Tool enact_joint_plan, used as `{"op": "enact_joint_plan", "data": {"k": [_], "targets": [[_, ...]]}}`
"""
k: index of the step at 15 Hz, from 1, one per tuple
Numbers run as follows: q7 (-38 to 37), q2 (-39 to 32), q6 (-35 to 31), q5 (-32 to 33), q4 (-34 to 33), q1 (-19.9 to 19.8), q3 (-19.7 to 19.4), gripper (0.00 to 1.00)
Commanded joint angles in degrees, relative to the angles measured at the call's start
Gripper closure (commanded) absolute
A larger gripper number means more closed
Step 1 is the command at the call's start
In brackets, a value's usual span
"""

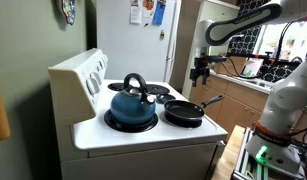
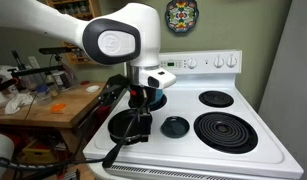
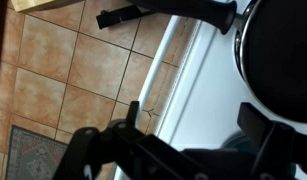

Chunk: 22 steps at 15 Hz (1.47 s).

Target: Turn the third knob on the stove to the right

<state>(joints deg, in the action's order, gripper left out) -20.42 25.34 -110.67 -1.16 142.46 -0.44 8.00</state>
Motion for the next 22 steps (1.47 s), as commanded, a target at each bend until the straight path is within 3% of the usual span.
{"op": "enact_joint_plan", "data": {"k": [1,8,15,18,22], "targets": [[-0.1,-0.1,0.1,0.2,0.0,0.4,-0.4,0.0],[0.2,-0.8,-0.2,0.5,-0.9,0.3,-0.4,0.0],[2.5,-9.5,-11.6,14.9,-16.9,-0.7,0.9,0.0],[6.0,-16.0,-17.4,11.3,-24.7,1.8,0.4,0.0],[14.8,-24.6,-19.3,2.0,-34.5,5.9,0.4,0.0]]}}
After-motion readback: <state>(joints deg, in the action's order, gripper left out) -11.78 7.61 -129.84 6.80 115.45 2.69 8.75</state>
